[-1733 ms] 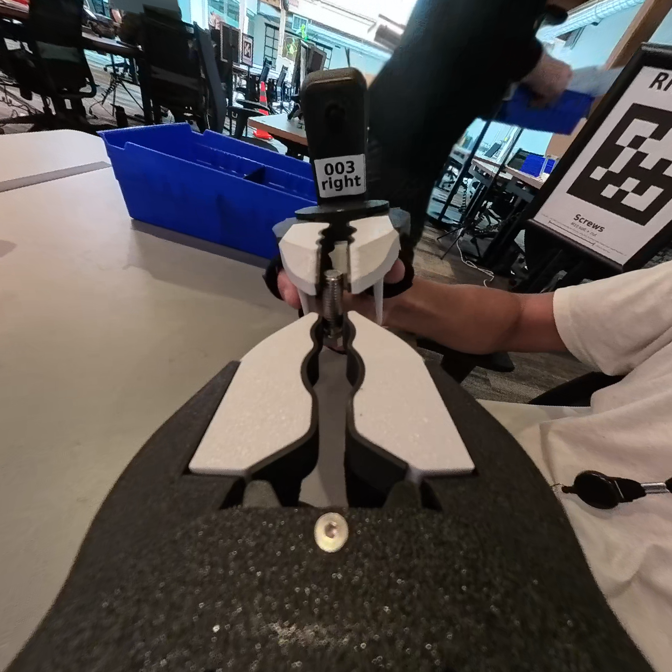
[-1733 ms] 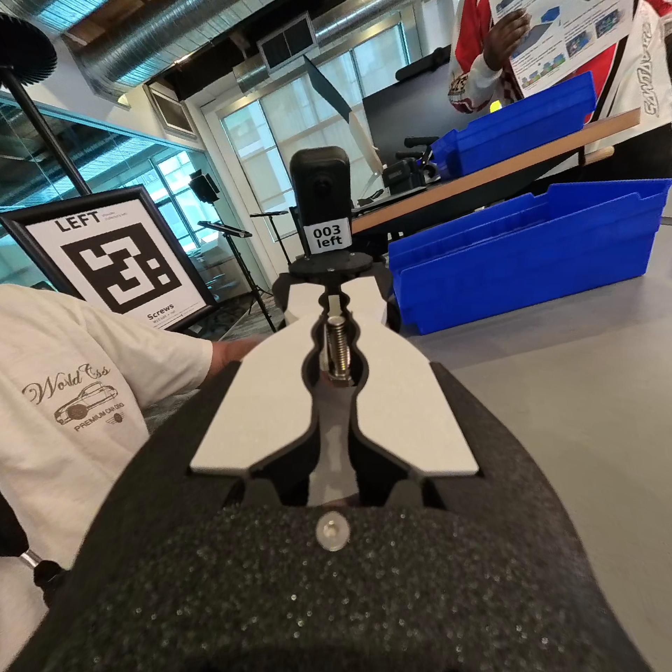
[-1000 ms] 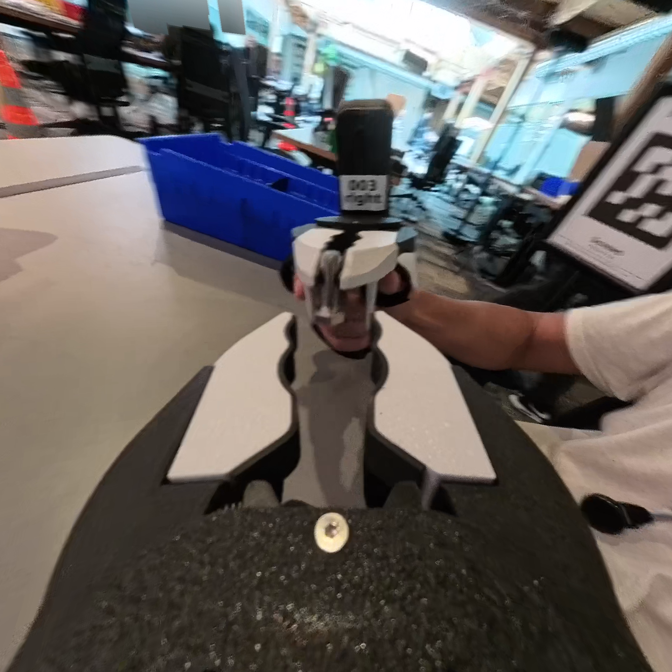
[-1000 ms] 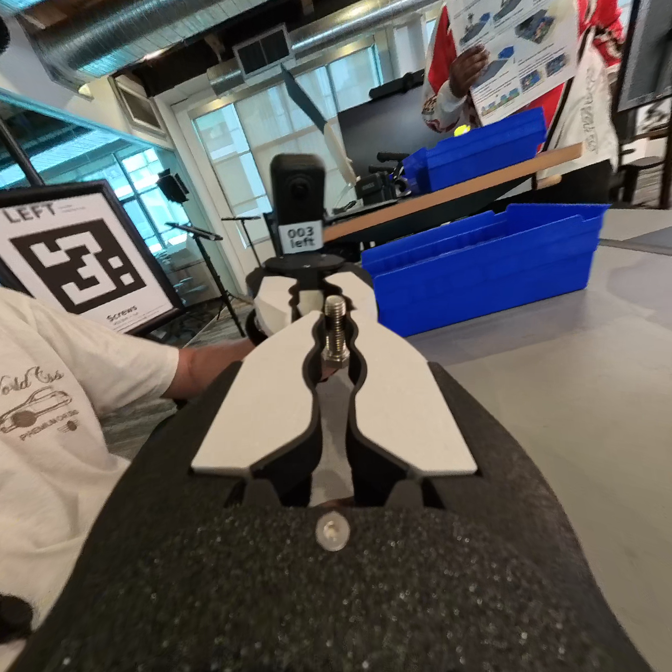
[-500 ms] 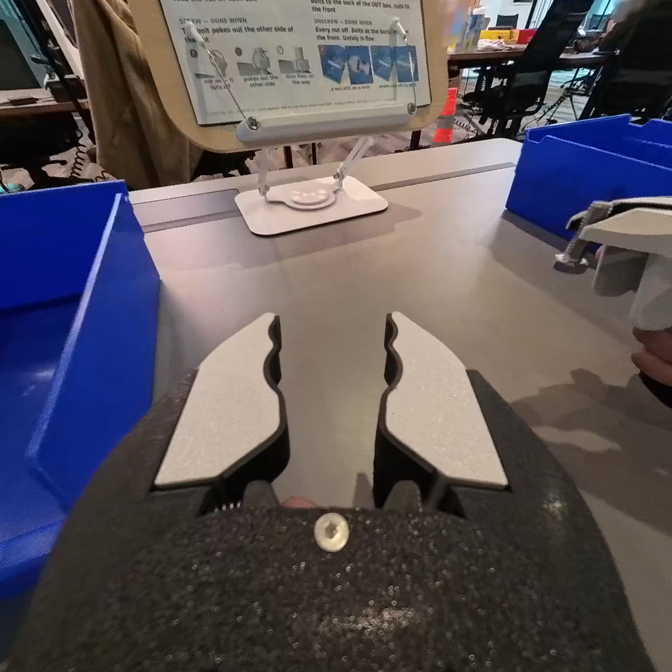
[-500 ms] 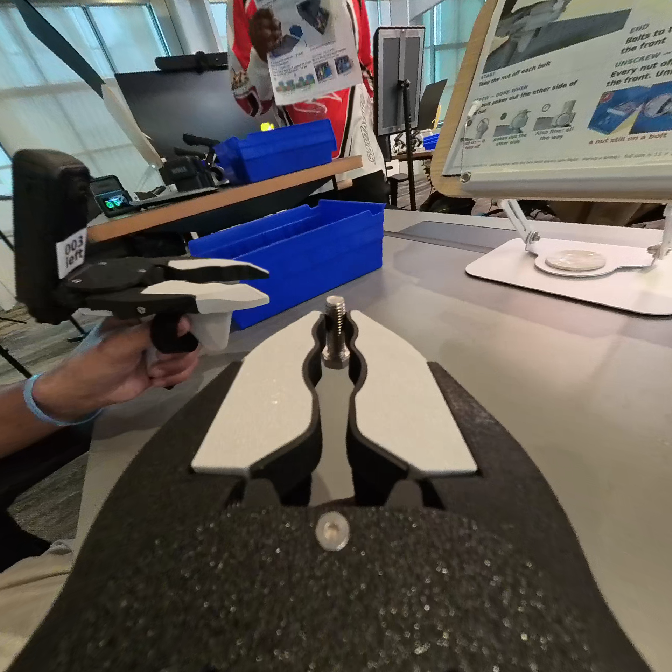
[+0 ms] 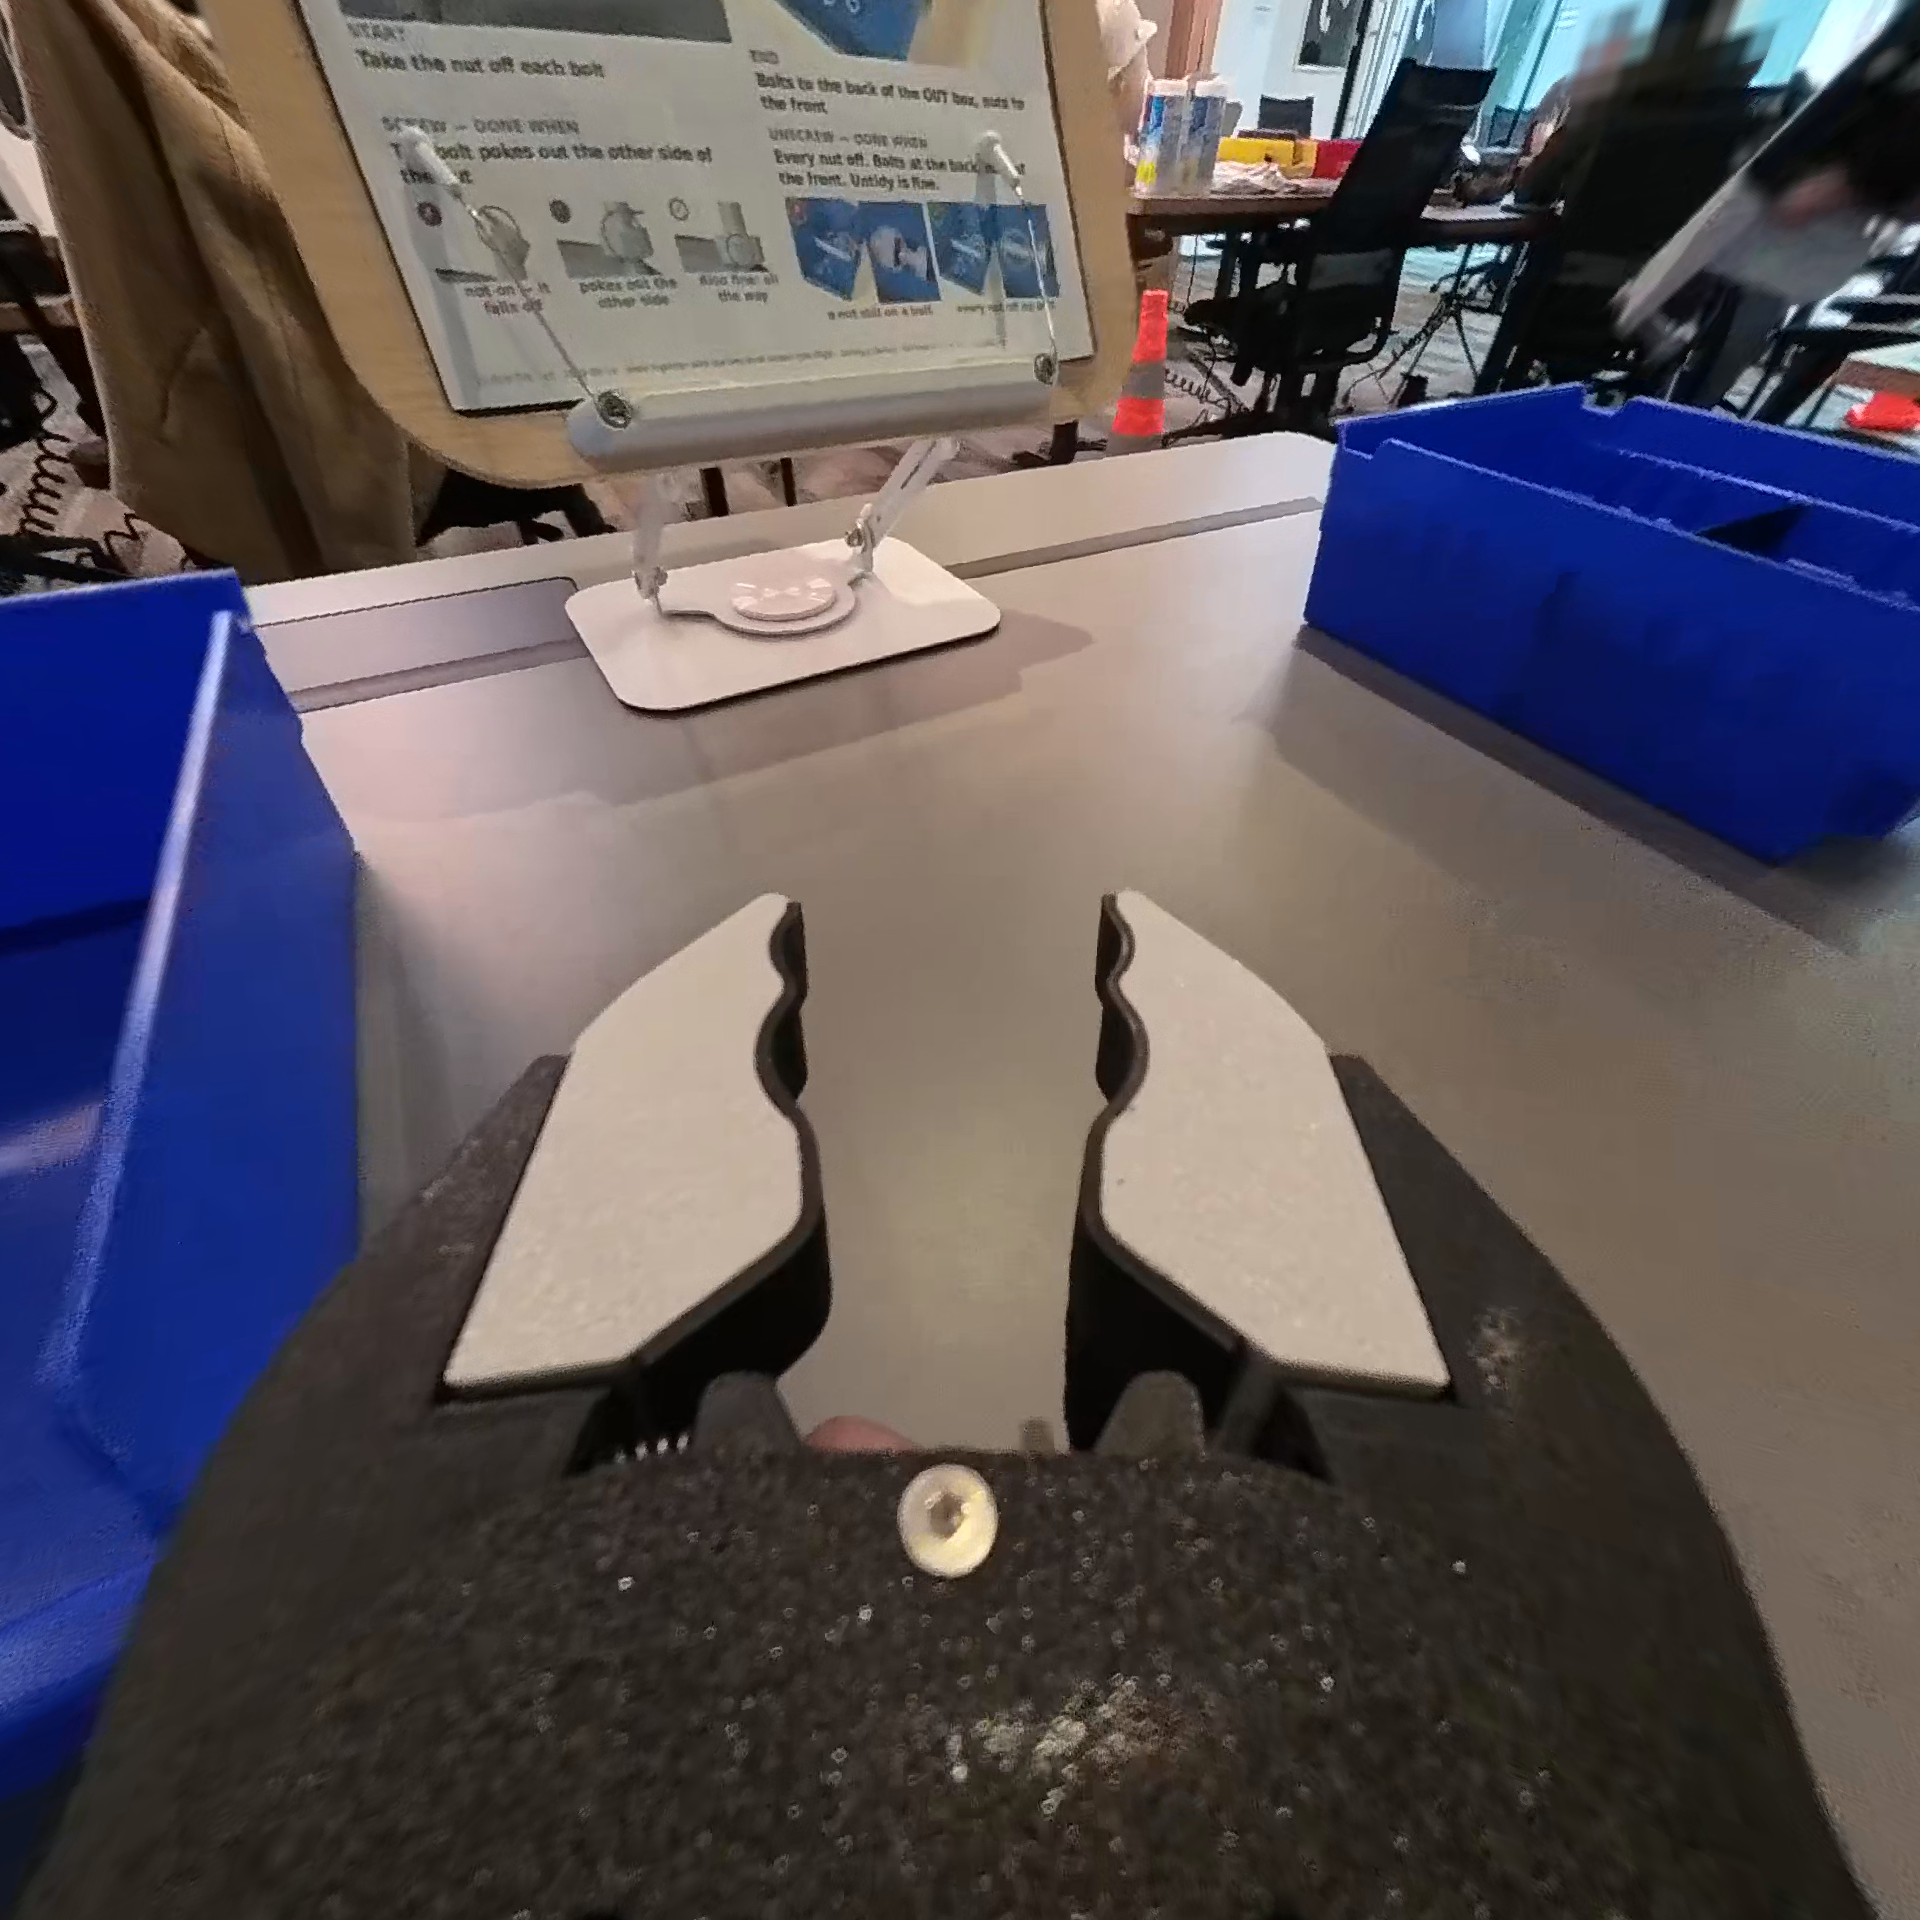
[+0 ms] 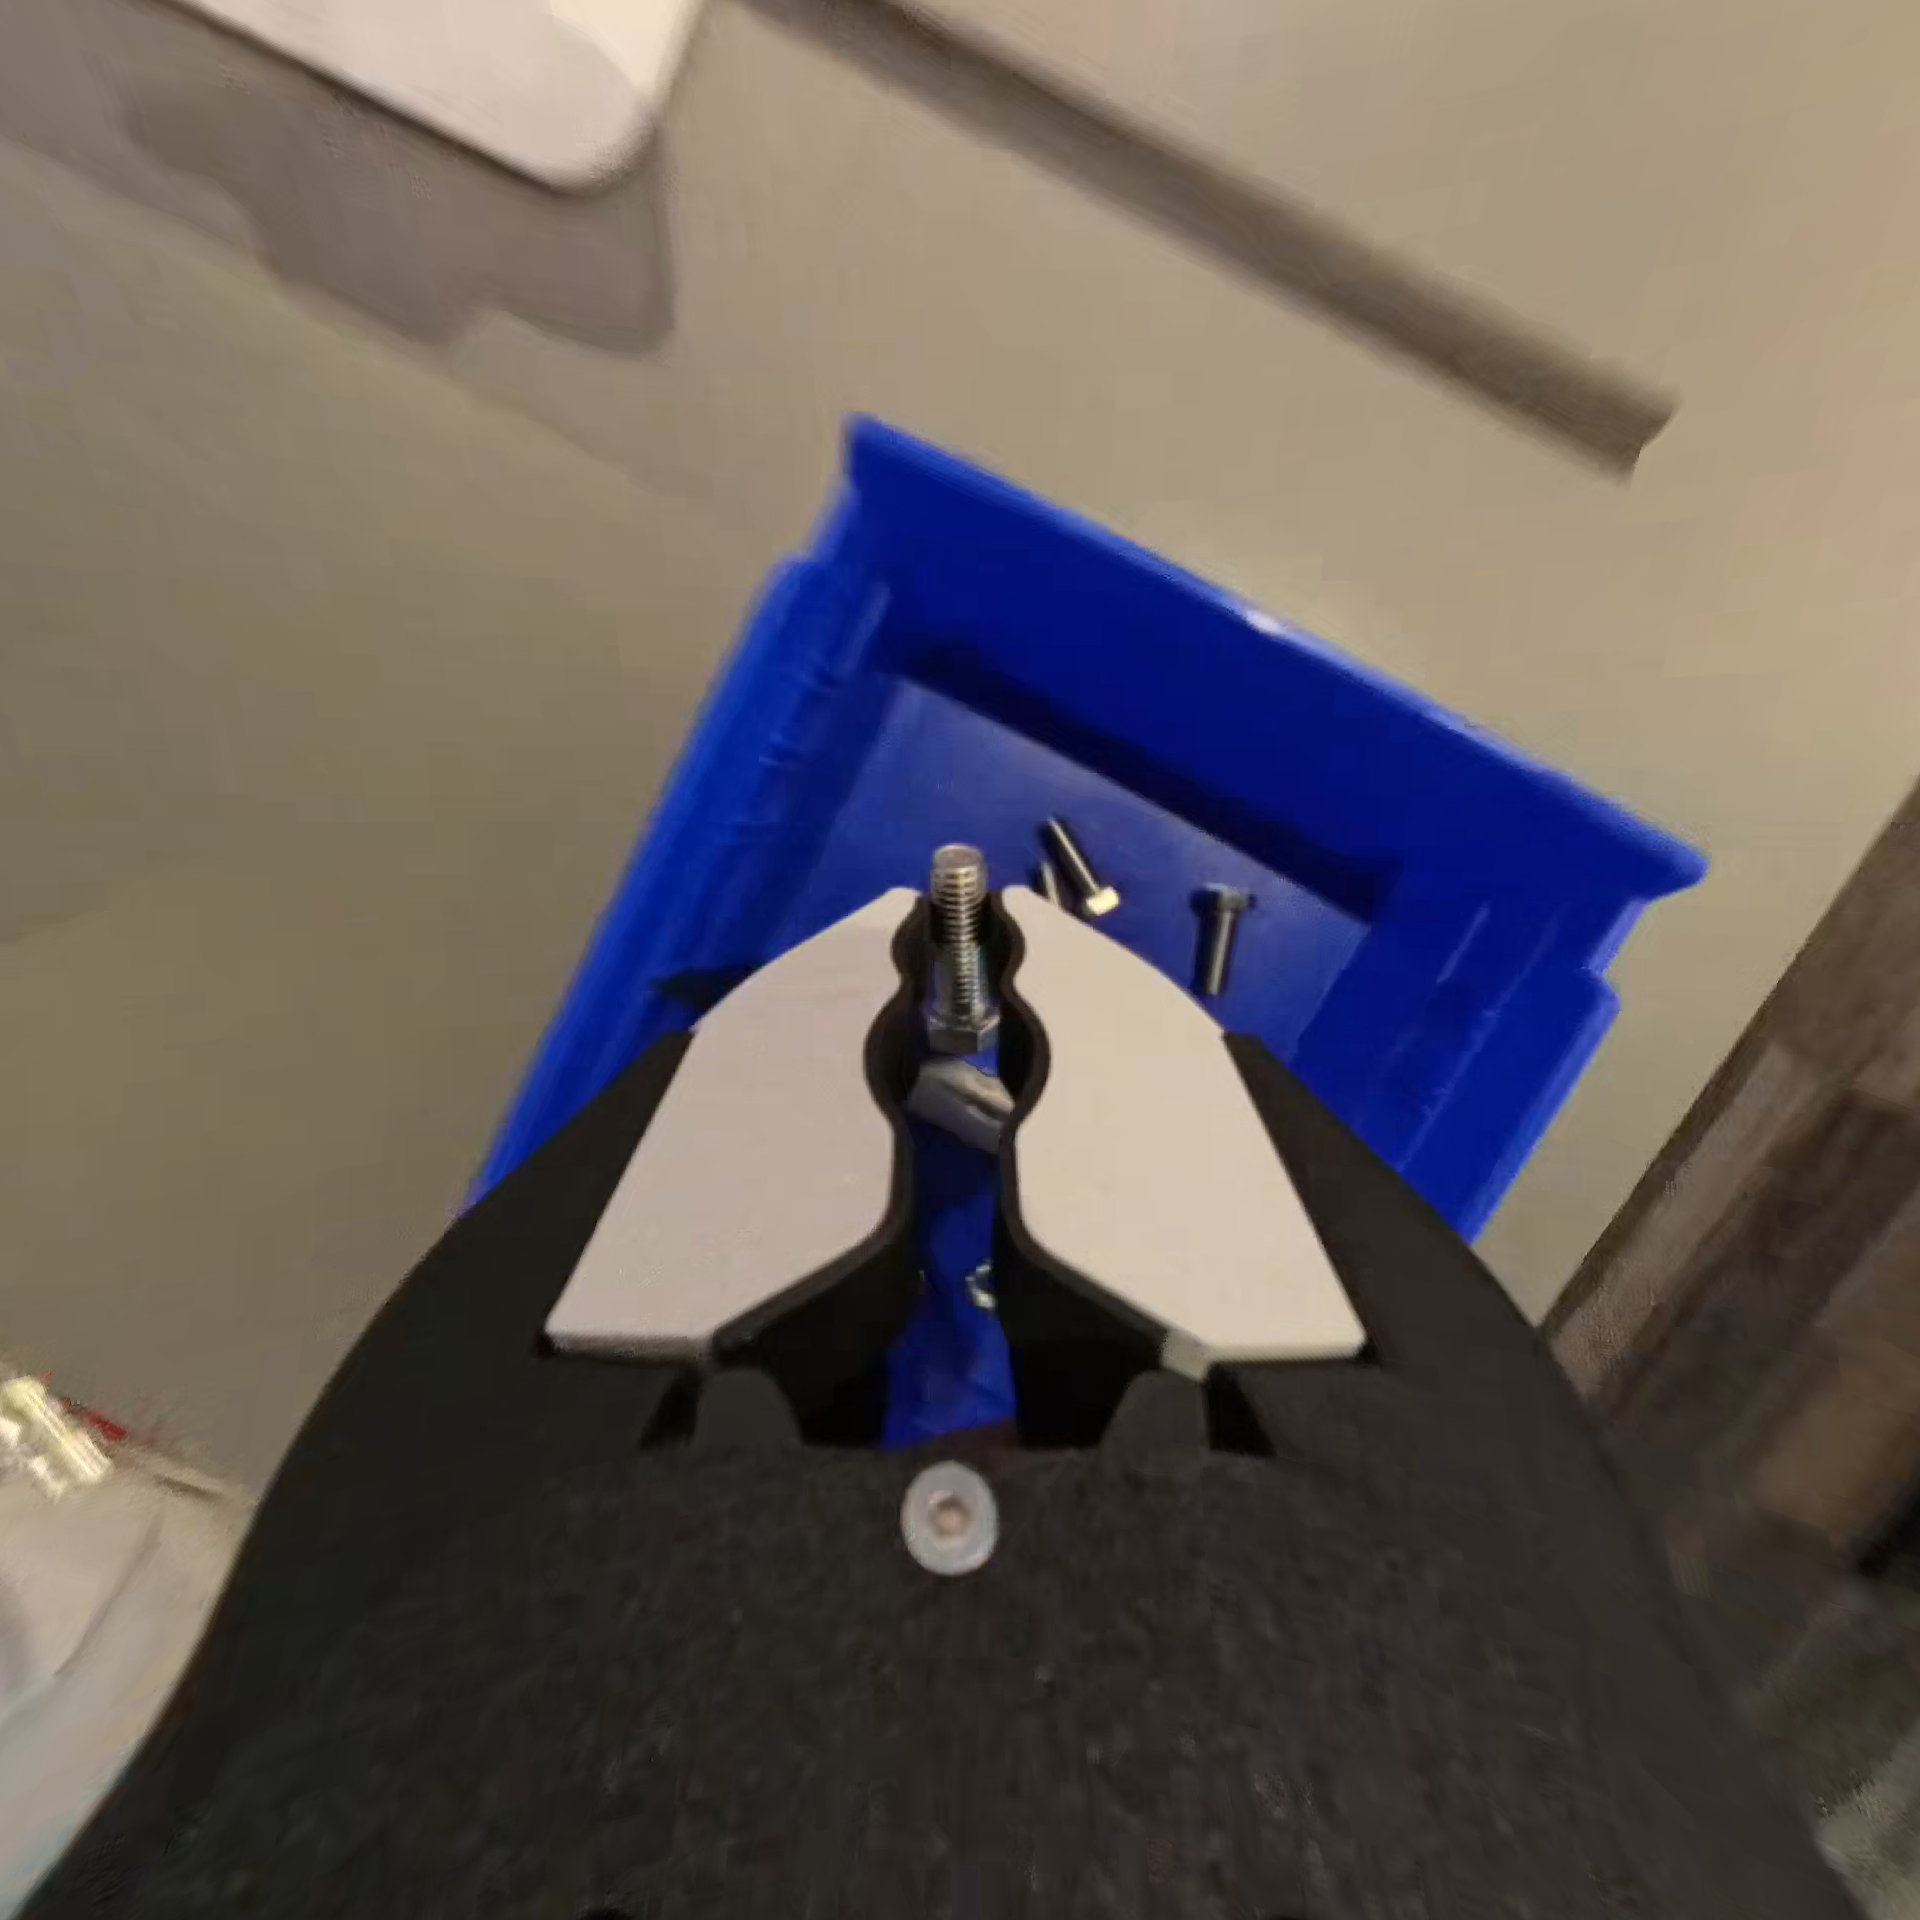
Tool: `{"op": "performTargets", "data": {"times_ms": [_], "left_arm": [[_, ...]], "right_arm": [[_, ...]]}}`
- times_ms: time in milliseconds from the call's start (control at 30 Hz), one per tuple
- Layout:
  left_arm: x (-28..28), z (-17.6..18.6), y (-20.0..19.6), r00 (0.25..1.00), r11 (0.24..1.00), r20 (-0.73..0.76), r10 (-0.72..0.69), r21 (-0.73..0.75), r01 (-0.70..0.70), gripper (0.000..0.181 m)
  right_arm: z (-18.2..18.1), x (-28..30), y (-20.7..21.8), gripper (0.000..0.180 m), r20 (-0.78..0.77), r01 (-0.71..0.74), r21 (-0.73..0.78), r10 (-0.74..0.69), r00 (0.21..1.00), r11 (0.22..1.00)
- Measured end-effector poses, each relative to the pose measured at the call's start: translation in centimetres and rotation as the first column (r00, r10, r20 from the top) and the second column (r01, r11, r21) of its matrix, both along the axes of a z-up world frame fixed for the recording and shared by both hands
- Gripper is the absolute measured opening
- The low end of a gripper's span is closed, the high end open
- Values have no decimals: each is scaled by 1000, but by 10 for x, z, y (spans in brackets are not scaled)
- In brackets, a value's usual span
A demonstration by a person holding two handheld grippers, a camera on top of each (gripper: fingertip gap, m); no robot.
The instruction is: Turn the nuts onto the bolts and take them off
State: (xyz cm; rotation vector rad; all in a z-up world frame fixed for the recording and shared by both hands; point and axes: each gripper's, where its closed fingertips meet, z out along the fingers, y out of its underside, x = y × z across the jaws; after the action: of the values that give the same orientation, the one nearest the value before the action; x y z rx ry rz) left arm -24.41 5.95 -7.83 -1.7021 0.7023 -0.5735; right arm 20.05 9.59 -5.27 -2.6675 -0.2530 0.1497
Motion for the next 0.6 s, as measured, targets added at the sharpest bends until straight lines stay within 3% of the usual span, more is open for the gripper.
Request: {"op": "performTargets", "data": {"times_ms": [200,600], "left_arm": [[3,-9,3,1000,999,-23,-18,-36,17,52],[13,-24,5,997,995,-51,-53,-88,48,52]], "right_arm": [[-78,40,16,11,69,57,-195,-44,997,979],[-131,50,21,11,100,55,-332,-23,995,942]]}}
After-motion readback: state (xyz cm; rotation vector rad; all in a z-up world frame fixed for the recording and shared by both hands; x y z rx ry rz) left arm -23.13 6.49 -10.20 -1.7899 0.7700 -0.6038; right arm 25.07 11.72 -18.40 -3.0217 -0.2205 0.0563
